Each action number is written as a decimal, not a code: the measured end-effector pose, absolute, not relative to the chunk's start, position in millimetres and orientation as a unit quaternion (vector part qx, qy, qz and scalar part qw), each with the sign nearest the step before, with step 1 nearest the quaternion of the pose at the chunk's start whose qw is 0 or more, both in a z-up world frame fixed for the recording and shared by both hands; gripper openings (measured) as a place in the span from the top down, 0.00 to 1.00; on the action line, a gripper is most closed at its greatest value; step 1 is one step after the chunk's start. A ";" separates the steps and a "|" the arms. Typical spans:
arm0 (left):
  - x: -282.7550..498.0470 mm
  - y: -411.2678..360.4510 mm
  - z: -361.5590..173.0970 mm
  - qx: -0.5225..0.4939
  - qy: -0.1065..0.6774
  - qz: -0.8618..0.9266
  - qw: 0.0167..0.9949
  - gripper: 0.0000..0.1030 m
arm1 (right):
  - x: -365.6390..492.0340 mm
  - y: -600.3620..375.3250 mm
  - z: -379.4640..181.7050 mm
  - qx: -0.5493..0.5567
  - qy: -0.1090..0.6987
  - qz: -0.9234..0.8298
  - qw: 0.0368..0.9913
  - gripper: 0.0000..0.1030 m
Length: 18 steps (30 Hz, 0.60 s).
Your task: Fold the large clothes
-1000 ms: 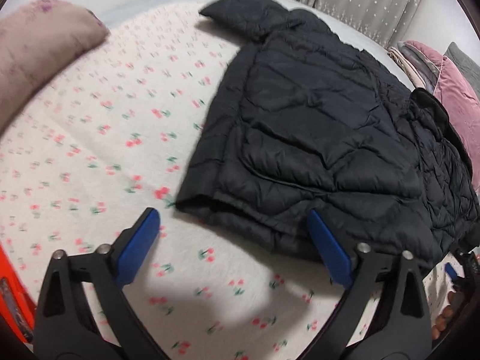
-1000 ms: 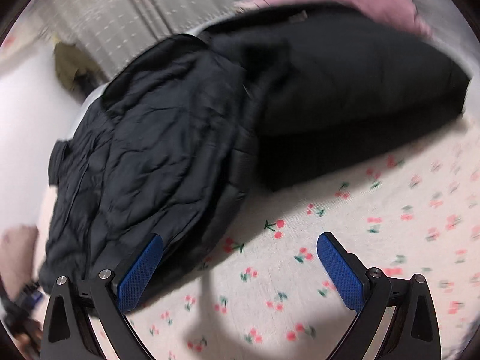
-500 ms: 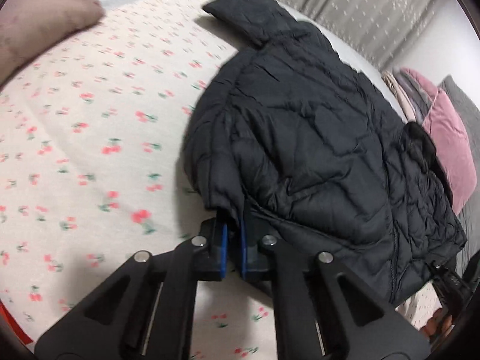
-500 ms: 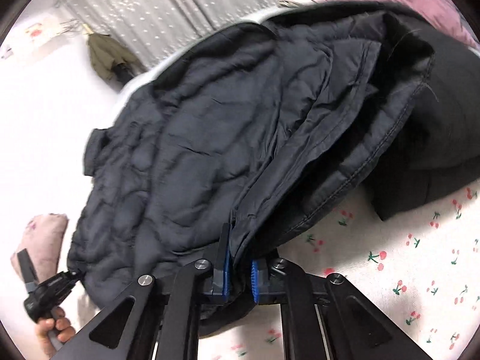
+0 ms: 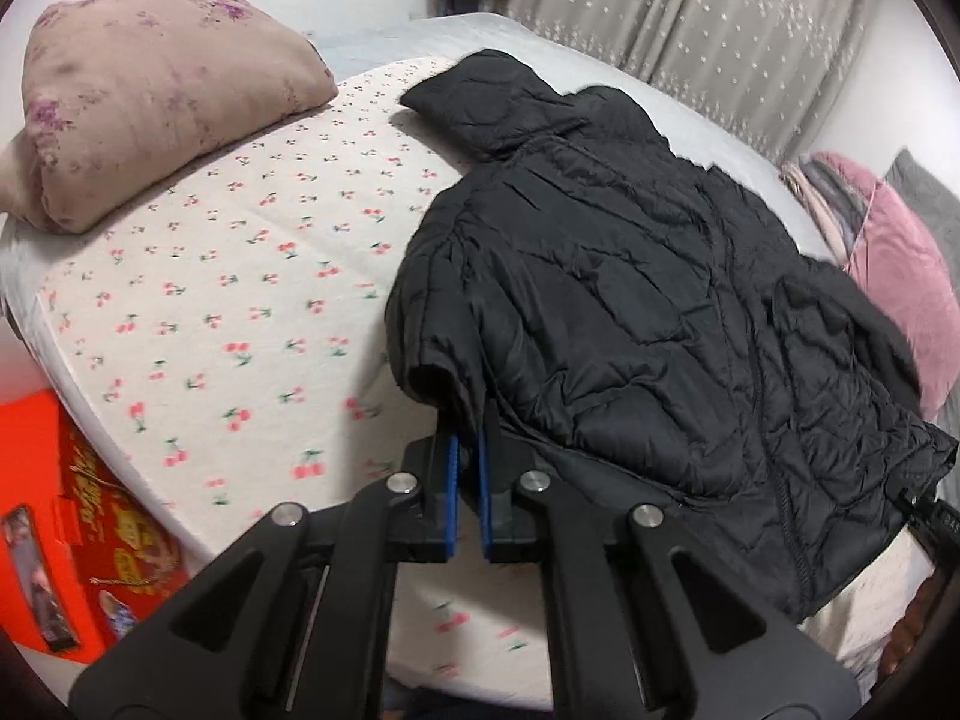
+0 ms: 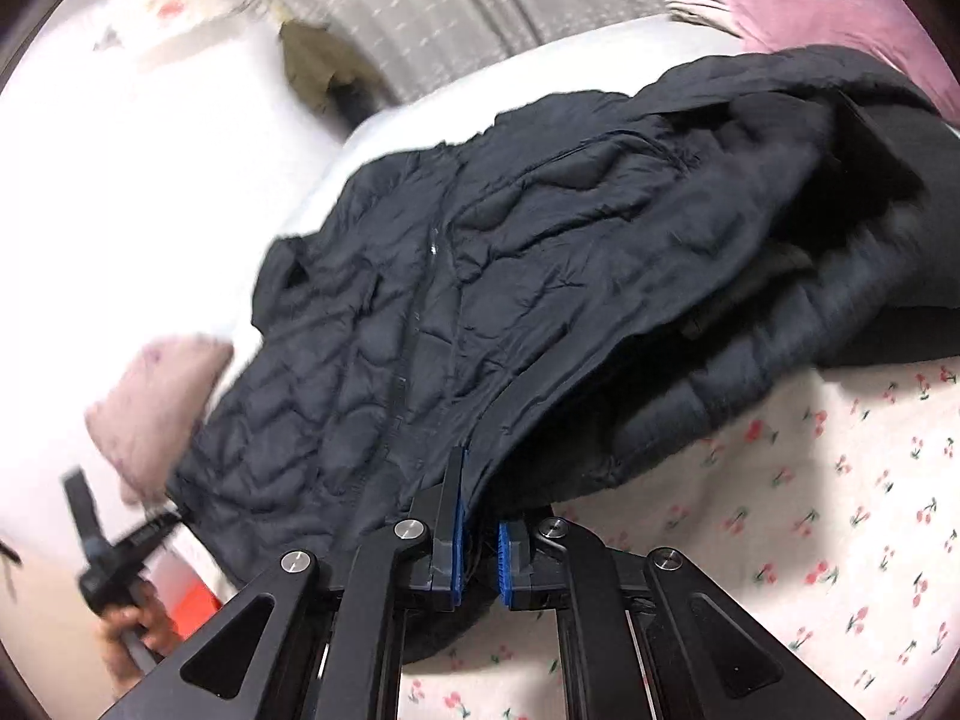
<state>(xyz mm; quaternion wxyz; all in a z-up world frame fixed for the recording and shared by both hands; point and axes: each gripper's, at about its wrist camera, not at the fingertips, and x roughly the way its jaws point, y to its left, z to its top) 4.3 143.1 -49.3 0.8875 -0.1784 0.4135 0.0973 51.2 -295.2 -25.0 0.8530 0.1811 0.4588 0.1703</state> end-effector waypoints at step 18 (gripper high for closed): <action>-29.3 147.8 -75.4 -0.202 0.465 0.048 0.860 0.65 | 39.2 -334.0 -58.4 0.172 0.492 0.111 0.846 0.83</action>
